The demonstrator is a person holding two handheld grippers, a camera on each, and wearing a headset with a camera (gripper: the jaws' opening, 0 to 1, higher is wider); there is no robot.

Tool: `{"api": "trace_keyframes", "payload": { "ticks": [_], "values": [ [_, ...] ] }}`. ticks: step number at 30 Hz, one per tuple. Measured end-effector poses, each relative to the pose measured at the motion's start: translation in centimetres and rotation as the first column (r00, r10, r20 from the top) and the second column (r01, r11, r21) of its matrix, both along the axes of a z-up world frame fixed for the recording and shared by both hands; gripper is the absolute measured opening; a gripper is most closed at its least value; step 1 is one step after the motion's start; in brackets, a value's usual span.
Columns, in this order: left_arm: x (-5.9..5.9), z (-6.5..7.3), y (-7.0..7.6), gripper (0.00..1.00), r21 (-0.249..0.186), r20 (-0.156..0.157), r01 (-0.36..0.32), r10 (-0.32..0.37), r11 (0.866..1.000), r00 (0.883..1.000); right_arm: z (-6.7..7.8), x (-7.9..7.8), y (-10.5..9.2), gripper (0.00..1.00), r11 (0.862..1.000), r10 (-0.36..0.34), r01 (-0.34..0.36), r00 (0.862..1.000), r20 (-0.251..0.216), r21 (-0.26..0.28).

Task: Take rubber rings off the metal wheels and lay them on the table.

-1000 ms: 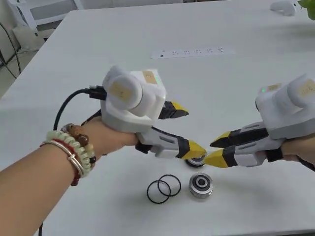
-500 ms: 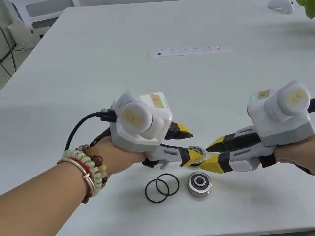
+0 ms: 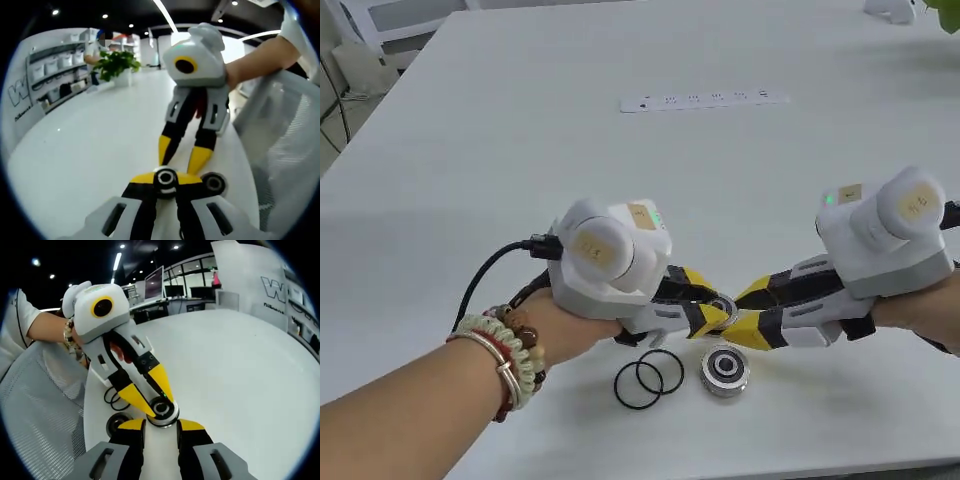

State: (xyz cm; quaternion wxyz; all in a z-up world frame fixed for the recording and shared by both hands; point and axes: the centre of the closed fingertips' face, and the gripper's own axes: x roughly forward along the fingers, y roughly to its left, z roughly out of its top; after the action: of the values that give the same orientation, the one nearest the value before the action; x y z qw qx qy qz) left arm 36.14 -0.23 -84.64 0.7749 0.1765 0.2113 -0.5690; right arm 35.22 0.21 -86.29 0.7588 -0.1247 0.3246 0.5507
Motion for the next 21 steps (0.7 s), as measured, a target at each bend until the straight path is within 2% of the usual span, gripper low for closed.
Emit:
{"api": "trace_keyframes", "payload": {
  "ticks": [10,15,16,21],
  "values": [
    [-0.43,-0.01,0.35,0.15,-0.029,0.025,-0.019,0.02,0.999,0.999,0.07,-0.02,0.16,0.22,1.0,0.006,-0.006,1.0,0.015,-0.004],
    [-0.42,0.02,0.34,0.15,-0.034,0.027,-0.022,0.023,0.999,0.999,0.07,0.01,0.14,0.2,1.0,0.023,-0.022,0.998,0.052,-0.019],
    [-0.37,0.01,0.34,0.15,-0.034,0.027,-0.024,0.025,0.999,0.999,0.08,0.0,0.06,0.19,0.999,0.044,-0.042,0.997,0.069,-0.03],
    [-0.32,-0.02,0.36,0.15,-0.034,0.032,-0.03,0.032,0.999,0.999,-0.11,-0.03,-0.44,0.12,0.997,0.066,-0.062,0.995,0.08,-0.052]
  ]
}}
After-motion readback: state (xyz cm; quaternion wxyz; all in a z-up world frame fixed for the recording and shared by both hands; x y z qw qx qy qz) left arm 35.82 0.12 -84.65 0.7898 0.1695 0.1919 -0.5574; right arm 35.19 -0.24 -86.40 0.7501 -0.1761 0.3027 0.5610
